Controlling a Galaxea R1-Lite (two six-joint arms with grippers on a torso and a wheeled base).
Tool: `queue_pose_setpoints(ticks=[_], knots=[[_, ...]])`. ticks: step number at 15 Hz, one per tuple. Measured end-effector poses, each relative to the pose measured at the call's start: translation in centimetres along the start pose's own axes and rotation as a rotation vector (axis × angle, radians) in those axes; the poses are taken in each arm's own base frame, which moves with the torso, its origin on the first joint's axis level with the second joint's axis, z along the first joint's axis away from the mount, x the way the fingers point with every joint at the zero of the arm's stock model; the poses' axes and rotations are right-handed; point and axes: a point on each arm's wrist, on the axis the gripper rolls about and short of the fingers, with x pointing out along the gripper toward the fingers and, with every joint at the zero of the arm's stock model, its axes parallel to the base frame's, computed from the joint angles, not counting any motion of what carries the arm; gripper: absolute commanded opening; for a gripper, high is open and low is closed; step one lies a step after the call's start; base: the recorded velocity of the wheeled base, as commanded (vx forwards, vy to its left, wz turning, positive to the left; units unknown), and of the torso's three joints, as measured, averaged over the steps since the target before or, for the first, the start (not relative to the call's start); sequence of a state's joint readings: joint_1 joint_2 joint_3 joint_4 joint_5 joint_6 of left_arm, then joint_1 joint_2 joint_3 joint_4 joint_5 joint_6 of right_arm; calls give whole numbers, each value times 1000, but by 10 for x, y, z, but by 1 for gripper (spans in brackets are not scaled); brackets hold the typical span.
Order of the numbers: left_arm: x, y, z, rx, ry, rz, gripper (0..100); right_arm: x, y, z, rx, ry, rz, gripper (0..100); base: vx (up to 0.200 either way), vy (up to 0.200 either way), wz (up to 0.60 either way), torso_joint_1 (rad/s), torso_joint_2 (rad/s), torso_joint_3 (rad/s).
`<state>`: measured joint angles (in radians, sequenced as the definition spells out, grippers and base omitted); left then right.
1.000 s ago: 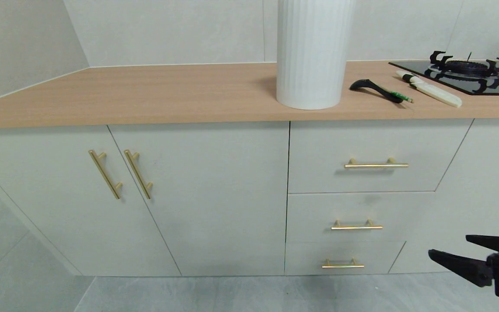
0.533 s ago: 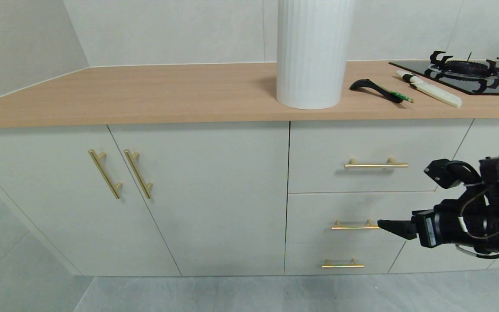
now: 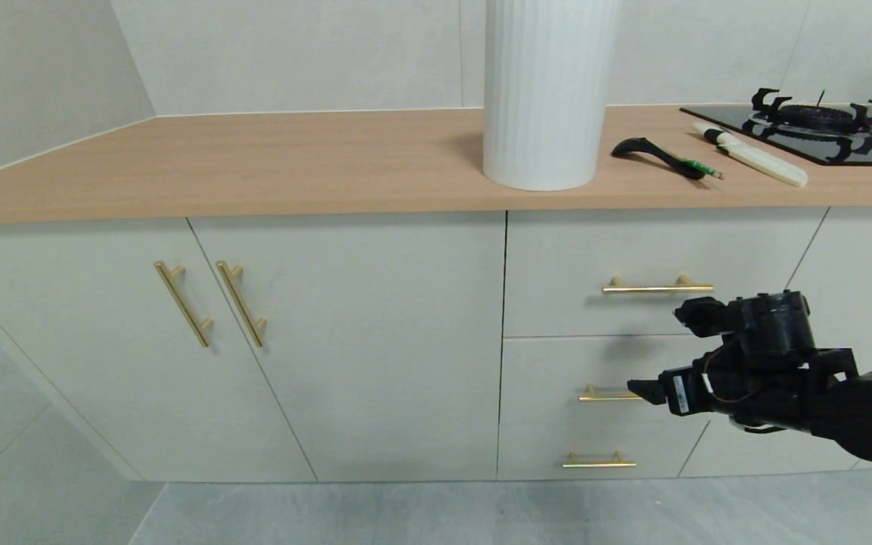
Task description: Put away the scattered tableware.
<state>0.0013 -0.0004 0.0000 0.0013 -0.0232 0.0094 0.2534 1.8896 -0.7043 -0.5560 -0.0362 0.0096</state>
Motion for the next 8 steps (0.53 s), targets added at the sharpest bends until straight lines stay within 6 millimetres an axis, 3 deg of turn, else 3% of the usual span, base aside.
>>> queue_pose_setpoints(ticks=[3,8], knots=[[0,0,0,0,0,0,100,30,0,-15,1,17,-39,100,0,0,0,0,0,0],[0,0,0,0,0,0,100,59,-1,-26,56,-41,-97,100,0,0,0,0,0,0]])
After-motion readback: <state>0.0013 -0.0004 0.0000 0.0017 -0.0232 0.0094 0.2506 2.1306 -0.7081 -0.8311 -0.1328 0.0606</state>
